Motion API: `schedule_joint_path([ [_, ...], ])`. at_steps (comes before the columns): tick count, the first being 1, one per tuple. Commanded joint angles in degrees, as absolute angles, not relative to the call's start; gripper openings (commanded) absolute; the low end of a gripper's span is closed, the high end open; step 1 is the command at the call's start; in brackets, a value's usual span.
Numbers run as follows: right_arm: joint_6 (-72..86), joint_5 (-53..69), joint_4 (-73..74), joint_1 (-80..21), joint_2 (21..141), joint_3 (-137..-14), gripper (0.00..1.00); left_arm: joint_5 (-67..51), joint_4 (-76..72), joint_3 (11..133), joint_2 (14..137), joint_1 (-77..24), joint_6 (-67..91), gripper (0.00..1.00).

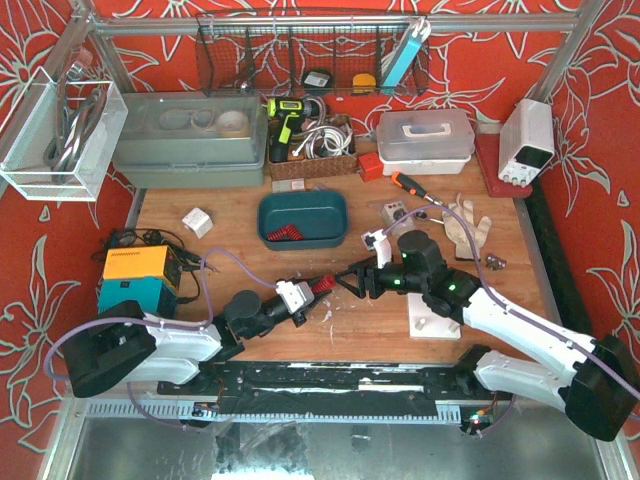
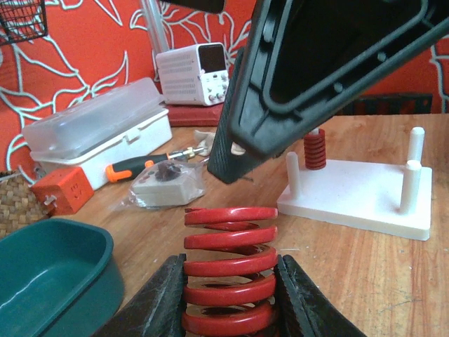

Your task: Install the large spring

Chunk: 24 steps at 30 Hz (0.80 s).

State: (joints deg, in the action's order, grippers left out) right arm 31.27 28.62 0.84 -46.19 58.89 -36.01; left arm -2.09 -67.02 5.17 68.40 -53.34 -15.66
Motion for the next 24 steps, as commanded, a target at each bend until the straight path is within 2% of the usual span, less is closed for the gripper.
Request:
schedule_joint_path([
  [1, 31.22, 30.13, -0.07, -47.45, 60.7, -38.78, 0.65, -3.33, -71.81, 4.92, 67.08, -53.79, -17.09, 0.0],
  [15, 30.6, 31.79, -1.12, -51.75, 68.86, -41.34, 0.56, -3.83, -71.8, 4.4, 66.06, -53.9, -17.67, 0.0],
  [17, 30.42, 32.05, -1.06, -51.89, 69.43, -41.22, 0.51, -3.7, -71.81, 4.33, 65.88, -53.96, -17.63, 0.0],
  [21, 30.32, 31.76, -1.18, -51.89, 69.44, -40.89, 0.31, -3.28, -71.85, 4.31, 65.74, -53.97, -17.66, 0.0],
  [24, 30.24, 30.31, -1.72, -51.87, 68.36, -40.54, 0.16, -2.69, -71.81, 4.31, 65.63, -53.97, -17.53, 0.1],
])
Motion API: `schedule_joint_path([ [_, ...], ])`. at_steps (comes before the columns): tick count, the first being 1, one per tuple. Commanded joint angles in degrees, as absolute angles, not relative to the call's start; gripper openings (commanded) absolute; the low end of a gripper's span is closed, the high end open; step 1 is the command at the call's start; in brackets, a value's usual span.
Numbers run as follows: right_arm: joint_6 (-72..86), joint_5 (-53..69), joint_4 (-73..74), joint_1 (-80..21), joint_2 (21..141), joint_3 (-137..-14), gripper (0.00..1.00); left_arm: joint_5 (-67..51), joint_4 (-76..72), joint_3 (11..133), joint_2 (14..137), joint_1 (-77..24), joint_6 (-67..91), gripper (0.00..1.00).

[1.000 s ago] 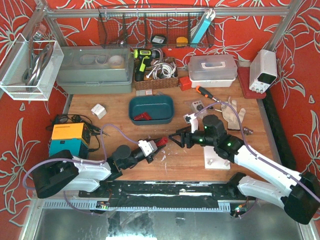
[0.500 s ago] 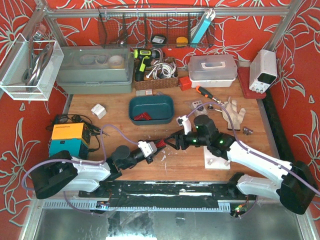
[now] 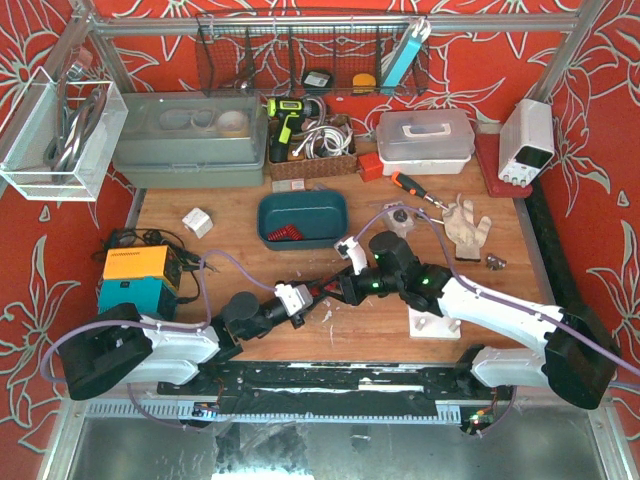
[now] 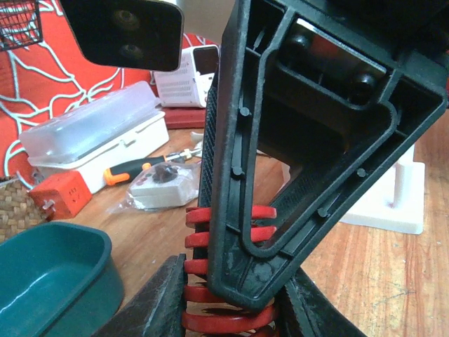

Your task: Install the large spring

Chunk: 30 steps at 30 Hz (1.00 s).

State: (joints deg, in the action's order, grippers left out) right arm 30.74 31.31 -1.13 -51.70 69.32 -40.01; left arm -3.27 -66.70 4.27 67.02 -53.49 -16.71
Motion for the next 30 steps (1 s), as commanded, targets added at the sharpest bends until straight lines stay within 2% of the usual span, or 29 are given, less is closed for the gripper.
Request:
schedule_joint_path([
  [1, 30.21, 29.8, -1.76, -51.86, 67.98, -40.38, 0.11, -2.31, -71.82, 4.24, 65.5, -53.96, -17.44, 0.17],
  [4, 30.39, 27.58, -1.09, -51.86, 66.05, -40.02, 0.0, -0.99, -71.89, 4.13, 65.14, -53.96, -17.11, 0.4],
  [8, 31.12, 20.65, 3.73, -51.86, 61.42, -40.46, 0.0, 1.47, -71.52, 3.87, 64.58, -53.92, -16.34, 0.64],
  [9, 31.52, 17.77, 6.05, -51.87, 60.03, -40.57, 0.0, 2.22, -71.17, 3.91, 64.33, -53.96, -16.13, 0.75],
  [12, 33.24, 8.19, 13.22, -51.86, 55.17, -40.98, 0.0, 4.42, -70.02, 4.12, 63.73, -53.96, -15.52, 0.97],
  [13, 34.21, 4.71, 16.66, -51.87, 53.61, -41.12, 0.0, 5.2, -69.83, 4.13, 63.52, -53.96, -15.33, 1.0],
  [18, 41.93, -10.31, 33.93, -51.86, 46.74, -44.53, 0.0, 9.69, -65.89, 5.64, 63.3, -53.97, -14.11, 1.0],
  [23, 50.77, -23.93, 54.71, -51.86, 46.31, -51.56, 0.0, 11.14, -65.9, 6.54, 64.85, -53.88, -12.84, 1.0],
  [26, 56.75, -26.8, 65.52, -51.87, 47.2, -54.18, 0.0, 11.16, -64.77, 7.1, 65.39, -53.85, -12.74, 1.0],
  [30, 63.62, -28.45, 71.94, -51.86, 46.94, -53.93, 0.0, 11.07, -64.45, 7.28, 65.32, -53.88, -12.74, 1.0],
])
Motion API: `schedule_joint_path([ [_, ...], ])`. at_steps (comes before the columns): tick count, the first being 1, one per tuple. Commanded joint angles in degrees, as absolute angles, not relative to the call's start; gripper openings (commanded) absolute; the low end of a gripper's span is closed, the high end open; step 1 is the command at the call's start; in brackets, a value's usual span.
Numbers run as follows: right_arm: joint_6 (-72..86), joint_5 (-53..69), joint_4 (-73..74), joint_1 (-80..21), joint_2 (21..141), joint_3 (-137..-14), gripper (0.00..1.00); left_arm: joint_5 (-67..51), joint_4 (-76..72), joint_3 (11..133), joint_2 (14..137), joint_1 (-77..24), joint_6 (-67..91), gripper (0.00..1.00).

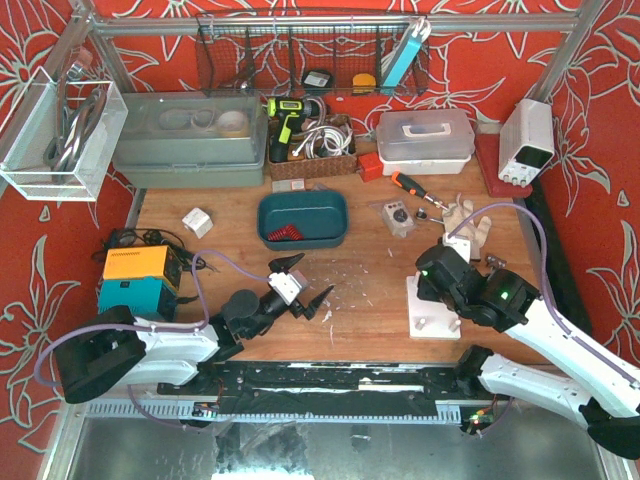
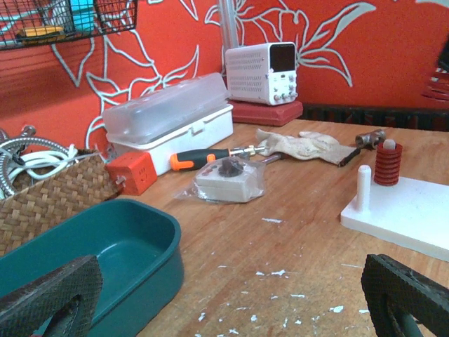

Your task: Install the large spring

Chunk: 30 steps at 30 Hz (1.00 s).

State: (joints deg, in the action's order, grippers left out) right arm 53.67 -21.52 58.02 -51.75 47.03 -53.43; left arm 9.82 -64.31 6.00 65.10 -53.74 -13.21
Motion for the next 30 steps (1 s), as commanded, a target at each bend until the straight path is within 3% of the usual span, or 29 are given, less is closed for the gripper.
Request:
schedule_joint_path([
  [1, 65.08, -28.91, 73.05, -51.88, 46.75, -53.48, 0.0, 11.07, -64.37, 7.22, 65.18, -53.88, -12.79, 1.0],
  [11, 75.43, -28.6, 79.69, -49.8, 46.45, -49.66, 0.0, 11.01, -61.14, 8.37, 64.64, -53.88, -13.61, 1.0],
  [19, 74.42, -19.75, 75.78, -43.75, 43.99, -44.7, 0.0, 10.55, -60.75, 8.66, 64.84, -53.88, -13.88, 1.0],
  [30, 73.5, -18.64, 76.62, -41.71, 43.69, -44.02, 0.0, 10.46, -60.7, 8.75, 64.86, -53.88, -13.97, 1.0],
])
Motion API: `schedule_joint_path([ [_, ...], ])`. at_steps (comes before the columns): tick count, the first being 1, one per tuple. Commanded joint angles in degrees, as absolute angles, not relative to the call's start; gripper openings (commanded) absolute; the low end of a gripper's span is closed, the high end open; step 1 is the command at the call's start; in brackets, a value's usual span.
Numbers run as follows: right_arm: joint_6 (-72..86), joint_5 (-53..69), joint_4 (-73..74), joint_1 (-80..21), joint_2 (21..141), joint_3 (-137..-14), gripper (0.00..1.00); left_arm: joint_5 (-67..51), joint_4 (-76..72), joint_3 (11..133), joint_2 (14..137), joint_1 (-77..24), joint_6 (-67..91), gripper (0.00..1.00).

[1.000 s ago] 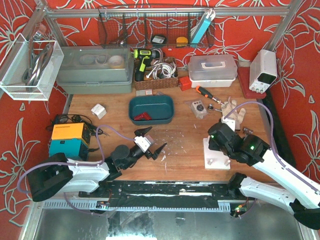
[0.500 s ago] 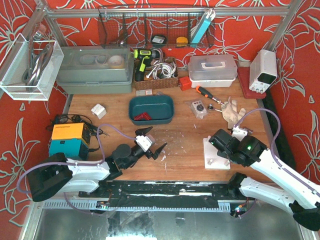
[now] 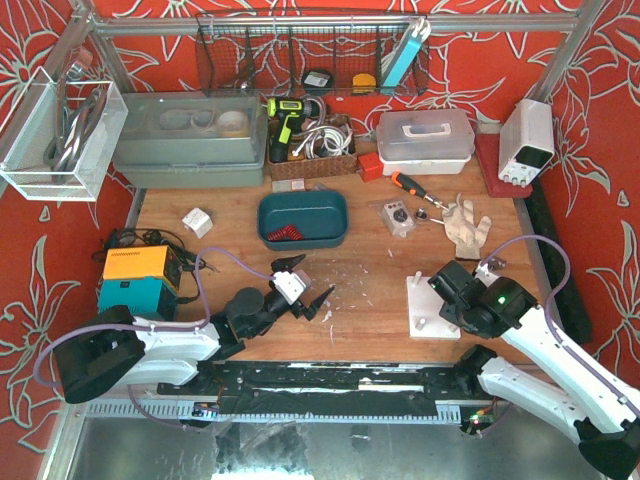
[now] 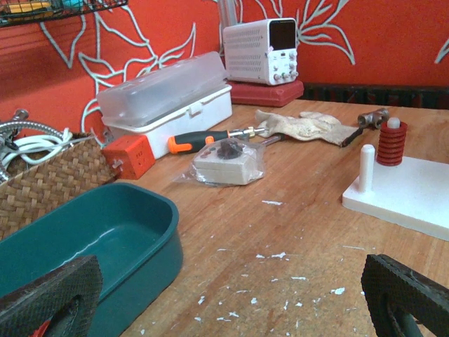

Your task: Install the large spring

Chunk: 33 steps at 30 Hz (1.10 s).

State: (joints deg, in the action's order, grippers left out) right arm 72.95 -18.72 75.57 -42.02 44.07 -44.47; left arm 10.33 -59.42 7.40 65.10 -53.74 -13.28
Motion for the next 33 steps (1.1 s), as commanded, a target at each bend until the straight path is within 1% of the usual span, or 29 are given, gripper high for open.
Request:
schedule_joint_path([
  [1, 73.58, -18.71, 76.7, -41.67, 43.64, -43.87, 0.0, 10.46, -60.74, 8.71, 64.86, -53.88, -13.97, 1.0],
  [5, 73.39, -17.69, 75.76, -41.57, 43.5, -42.95, 0.0, 10.61, -60.64, 8.68, 64.78, -53.88, -14.06, 1.0],
  [12, 73.81, -19.77, 74.74, -41.36, 43.57, -41.06, 0.0, 10.56, -60.69, 8.51, 64.52, -53.89, -14.18, 1.0],
  [17, 73.37, -17.09, 68.47, -40.61, 42.84, -37.01, 0.0, 10.55, -60.67, 8.51, 64.42, -53.88, -14.3, 1.0],
  [23, 74.42, -17.35, 64.19, -40.23, 41.79, -33.49, 0.0, 10.33, -60.84, 8.31, 64.25, -53.89, -14.67, 1.0],
  [24, 74.51, -17.39, 64.16, -40.13, 41.79, -33.21, 0.03, 10.37, -60.89, 8.21, 64.17, -53.88, -14.68, 1.0],
  [26, 74.36, -17.48, 63.77, -40.0, 41.88, -32.82, 0.17, 10.37, -60.87, 8.23, 64.0, -53.88, -14.68, 1.0],
  [28, 74.27, -17.66, 63.64, -39.83, 41.84, -32.44, 0.27, 10.24, -60.82, 8.18, 63.96, -53.9, -14.59, 1.0],
  [33, 73.66, -17.95, 64.15, -39.55, 41.76, -32.89, 0.46, 10.49, -60.82, 8.18, 63.98, -53.88, -14.5, 1.0],
])
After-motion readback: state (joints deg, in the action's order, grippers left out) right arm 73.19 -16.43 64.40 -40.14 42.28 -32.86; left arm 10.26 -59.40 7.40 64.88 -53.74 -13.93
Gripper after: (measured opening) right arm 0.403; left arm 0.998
